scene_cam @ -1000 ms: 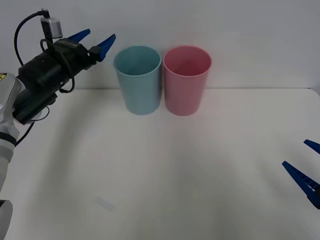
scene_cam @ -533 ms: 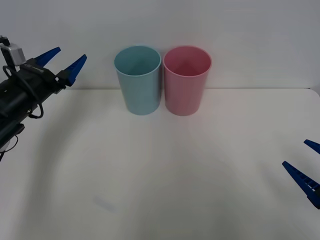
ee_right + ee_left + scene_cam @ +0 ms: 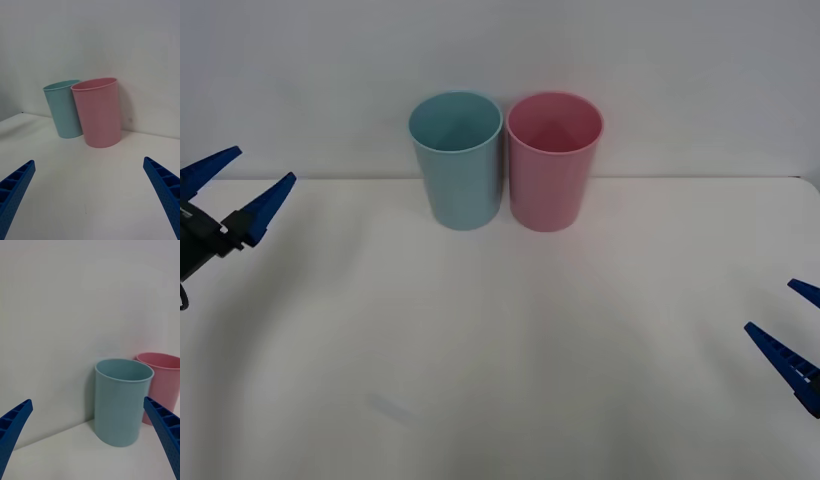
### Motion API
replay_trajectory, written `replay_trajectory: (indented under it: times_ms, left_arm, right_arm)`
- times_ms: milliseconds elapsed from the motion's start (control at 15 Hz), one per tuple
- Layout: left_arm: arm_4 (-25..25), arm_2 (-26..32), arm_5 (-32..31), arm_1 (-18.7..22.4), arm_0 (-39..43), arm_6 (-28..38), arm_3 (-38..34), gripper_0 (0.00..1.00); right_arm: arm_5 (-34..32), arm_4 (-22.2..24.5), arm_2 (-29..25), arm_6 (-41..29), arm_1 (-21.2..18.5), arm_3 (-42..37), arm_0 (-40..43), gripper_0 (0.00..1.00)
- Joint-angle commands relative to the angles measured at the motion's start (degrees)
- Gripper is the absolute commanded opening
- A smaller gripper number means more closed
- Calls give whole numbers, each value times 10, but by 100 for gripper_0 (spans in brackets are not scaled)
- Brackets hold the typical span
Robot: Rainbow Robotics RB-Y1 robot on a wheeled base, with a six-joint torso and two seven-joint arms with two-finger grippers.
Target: Grasp the object on the table and drop it into the matching bin: aluminum can to the light blue bin, PET bottle to the pink bin.
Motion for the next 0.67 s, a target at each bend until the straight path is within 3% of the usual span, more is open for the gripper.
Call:
replay_trajectory:
  times_ms: [67, 333, 667]
  left_arm:
    - [23, 10, -17, 0, 43, -49, -7, 100]
    - [67, 19, -34, 12, 116, -119, -17, 100]
    - [115, 46, -67, 36, 189, -122, -37, 100]
  right_arm:
    - [0, 0, 0, 0, 0, 0, 0, 100]
    - [0, 0, 0, 0, 0, 0, 0, 100]
    - [0, 0, 0, 0, 0, 0, 0, 100]
